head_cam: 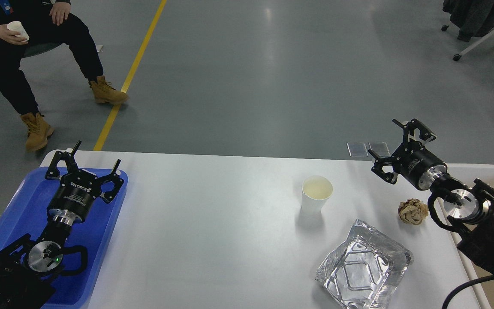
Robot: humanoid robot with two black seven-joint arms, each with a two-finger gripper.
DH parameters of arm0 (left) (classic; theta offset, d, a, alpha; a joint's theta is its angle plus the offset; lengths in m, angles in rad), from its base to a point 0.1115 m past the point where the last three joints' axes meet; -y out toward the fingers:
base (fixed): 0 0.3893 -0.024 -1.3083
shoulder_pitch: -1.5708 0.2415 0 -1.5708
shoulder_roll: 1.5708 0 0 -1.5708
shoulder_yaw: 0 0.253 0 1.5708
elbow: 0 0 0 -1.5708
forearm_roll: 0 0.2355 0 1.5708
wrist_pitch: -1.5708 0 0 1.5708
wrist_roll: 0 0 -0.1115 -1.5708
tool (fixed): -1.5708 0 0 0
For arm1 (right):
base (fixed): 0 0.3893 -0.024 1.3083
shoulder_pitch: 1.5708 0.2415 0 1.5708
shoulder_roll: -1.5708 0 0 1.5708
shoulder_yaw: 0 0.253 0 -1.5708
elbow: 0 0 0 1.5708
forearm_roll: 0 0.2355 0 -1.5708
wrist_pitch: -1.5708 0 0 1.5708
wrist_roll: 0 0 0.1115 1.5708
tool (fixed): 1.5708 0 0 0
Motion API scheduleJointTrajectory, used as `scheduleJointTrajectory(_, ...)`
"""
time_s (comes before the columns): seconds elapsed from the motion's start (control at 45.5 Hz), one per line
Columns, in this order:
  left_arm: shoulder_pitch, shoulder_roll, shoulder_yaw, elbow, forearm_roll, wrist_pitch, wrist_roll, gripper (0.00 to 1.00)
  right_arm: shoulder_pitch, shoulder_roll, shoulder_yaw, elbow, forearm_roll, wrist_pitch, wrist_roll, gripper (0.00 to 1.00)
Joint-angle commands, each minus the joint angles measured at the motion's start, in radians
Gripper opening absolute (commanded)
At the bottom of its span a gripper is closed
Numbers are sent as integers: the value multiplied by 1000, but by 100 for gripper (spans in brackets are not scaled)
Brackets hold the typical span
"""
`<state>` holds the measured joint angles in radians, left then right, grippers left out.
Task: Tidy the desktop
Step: 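Raise the right gripper and swing it away from the bin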
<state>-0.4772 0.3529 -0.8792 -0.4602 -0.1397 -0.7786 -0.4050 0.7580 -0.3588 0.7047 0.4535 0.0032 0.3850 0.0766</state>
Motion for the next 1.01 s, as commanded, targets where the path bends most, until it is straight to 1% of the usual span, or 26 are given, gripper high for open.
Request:
scheduleJointTrajectory(0.0, 0, 0, 0, 0, 0, -1, 0, 99, 49, -144, -183, 106, -6, -3, -3, 100)
scheduleJointTrajectory(0.132, 0, 0, 0, 0, 0, -1, 0, 99, 113, -259, -326, 230, -20, -3, -3, 100)
scheduleJointTrajectory(0.264, 0, 0, 0, 0, 0, 1, 0, 99, 164, -386, -415, 407, -60, -6, -3, 100)
scheduleJointTrajectory(0.374, 0, 1, 0, 0, 0, 1, 0, 99, 243, -485, -523, 546, -103, -9, -1, 100)
scheduleJointTrajectory(0.505, 0, 1, 0, 0, 0, -1, 0, 99, 409, -586, -730, 668, -121, -8, -1, 100)
scheduleJointTrajectory(0.637, 0, 1, 0, 0, 0, -1, 0, 99, 656, -646, -999, 777, -153, 3, 3, 100)
scheduleJointTrajectory(0.725, 0, 1, -1, 0, 0, -1, 0, 99, 837, -667, -1175, 876, -172, 6, 3, 100)
scheduleJointTrajectory(0.747, 0, 1, -1, 0, 0, -1, 0, 99, 934, -666, -1261, 917, -184, 9, 3, 100)
scheduleJointTrajectory(0.813, 0, 1, -1, 0, 0, -1, 0, 99, 1069, -651, -1379, 968, -200, 9, 3, 100)
scheduleJointTrajectory(0.879, -1, 1, -1, 0, 0, -1, 2, 99, 1170, -608, -1488, 1002, -209, 9, 3, 100)
scheduleJointTrajectory(0.989, 0, 1, -1, 0, 0, -1, 0, 99, 1317, -500, -1677, 1018, -210, 11, 11, 100)
